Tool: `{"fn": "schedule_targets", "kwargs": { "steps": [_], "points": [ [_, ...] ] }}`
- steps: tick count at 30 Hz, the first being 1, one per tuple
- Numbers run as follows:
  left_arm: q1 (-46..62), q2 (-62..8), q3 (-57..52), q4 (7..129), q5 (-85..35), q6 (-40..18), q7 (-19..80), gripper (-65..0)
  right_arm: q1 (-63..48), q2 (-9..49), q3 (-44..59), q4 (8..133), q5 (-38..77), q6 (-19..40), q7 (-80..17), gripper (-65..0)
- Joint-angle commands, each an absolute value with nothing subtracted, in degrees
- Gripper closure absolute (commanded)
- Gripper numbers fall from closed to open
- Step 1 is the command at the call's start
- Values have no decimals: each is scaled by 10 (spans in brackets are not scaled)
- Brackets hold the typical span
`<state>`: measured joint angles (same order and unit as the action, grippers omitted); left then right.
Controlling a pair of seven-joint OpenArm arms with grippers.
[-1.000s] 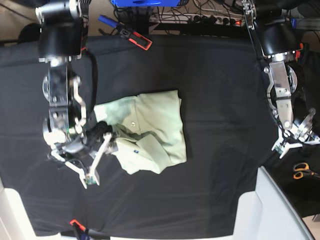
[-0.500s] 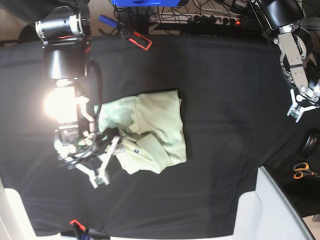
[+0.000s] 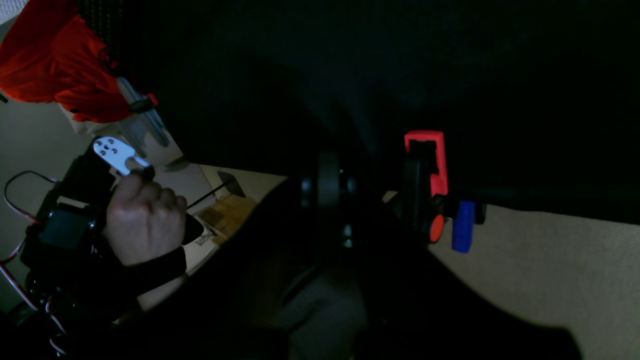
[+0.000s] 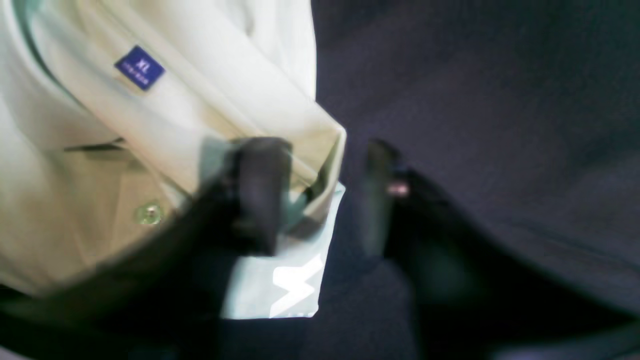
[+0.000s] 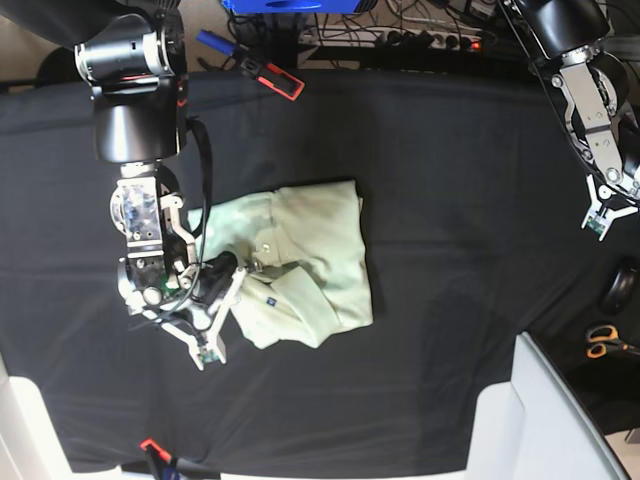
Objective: Fold the T-shirt properly
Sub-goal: 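Grasp the shirt's folded edge with the right gripper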
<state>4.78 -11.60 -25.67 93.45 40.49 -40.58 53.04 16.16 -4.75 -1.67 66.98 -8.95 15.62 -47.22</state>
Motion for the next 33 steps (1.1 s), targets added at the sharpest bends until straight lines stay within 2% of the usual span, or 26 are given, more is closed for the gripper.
{"fn": "schedule_targets", "kwargs": {
  "steps": [1, 3, 11, 13, 16, 17, 22, 33],
  "points": [
    [42, -126, -258, 945, 415, -400, 532, 0, 178, -48, -16, 680, -87, 157, -464, -84],
    [42, -126, -258, 945, 415, -400, 532, 0, 179, -48, -16, 680, -87, 157, -463, -3],
    [43, -125, -258, 945, 415, -400, 532, 0, 182, -49, -16, 685, -87, 157, -467, -13],
    [43, -125, -258, 944, 415, -400, 532, 0, 182, -50, -16, 698, -87, 157, -475, -87],
    [43, -124, -258, 942, 415, -400, 532, 0, 182, -50, -15, 735, -87, 156, -504, -319],
    [43, -124, -258, 942, 415, -400, 532, 0, 182, -50, -15, 743, -87, 156, -508, -351],
    [43, -117, -258, 941, 415, -400, 532, 0, 182, -51, -15, 720, -87, 156, -509, -299],
    [43, -117, -258, 941, 415, -400, 532, 0, 182, -51, -15, 658, -87, 155, -505, -299]
  ]
}}
